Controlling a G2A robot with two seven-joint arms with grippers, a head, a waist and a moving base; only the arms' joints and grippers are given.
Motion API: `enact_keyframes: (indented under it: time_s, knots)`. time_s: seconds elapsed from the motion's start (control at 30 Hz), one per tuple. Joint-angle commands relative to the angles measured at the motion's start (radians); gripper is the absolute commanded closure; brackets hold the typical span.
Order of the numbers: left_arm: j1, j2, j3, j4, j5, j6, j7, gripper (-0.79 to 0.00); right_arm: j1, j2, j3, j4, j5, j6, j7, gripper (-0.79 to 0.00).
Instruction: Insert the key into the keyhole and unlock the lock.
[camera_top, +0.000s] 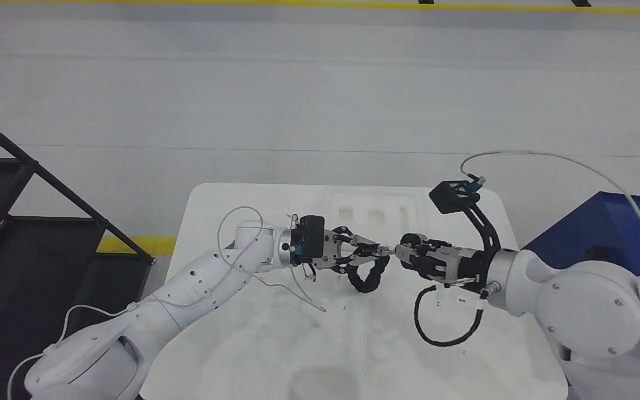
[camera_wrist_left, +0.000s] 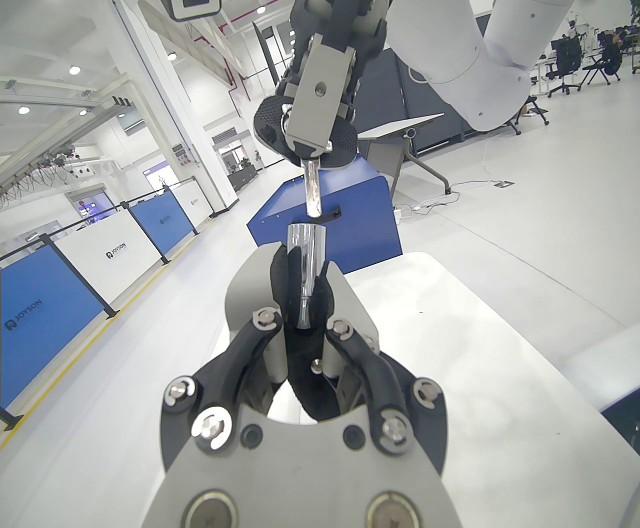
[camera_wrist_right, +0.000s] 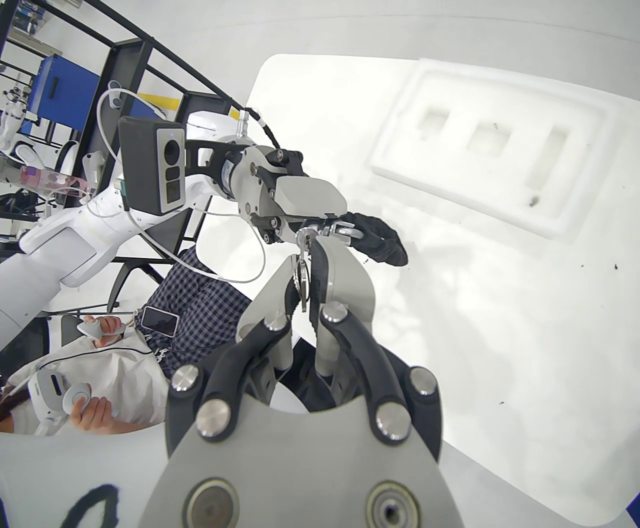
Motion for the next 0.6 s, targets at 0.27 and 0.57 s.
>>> enact_keyframes:
  time_s: [0.27, 0.57]
  knots:
    - [0.016, -0.008, -0.029, -0.004, 0.020, -0.021, 0.001, 0.000, 0.011, 0.002, -0.024, 0.000, -0.014, 0.017, -0.020, 0.000]
    - [0.032, -0.014, -0.056, -0.001, 0.031, -0.039, 0.002, 0.000, 0.015, 0.004, -0.035, 0.000, -0.035, 0.026, -0.037, 0.000]
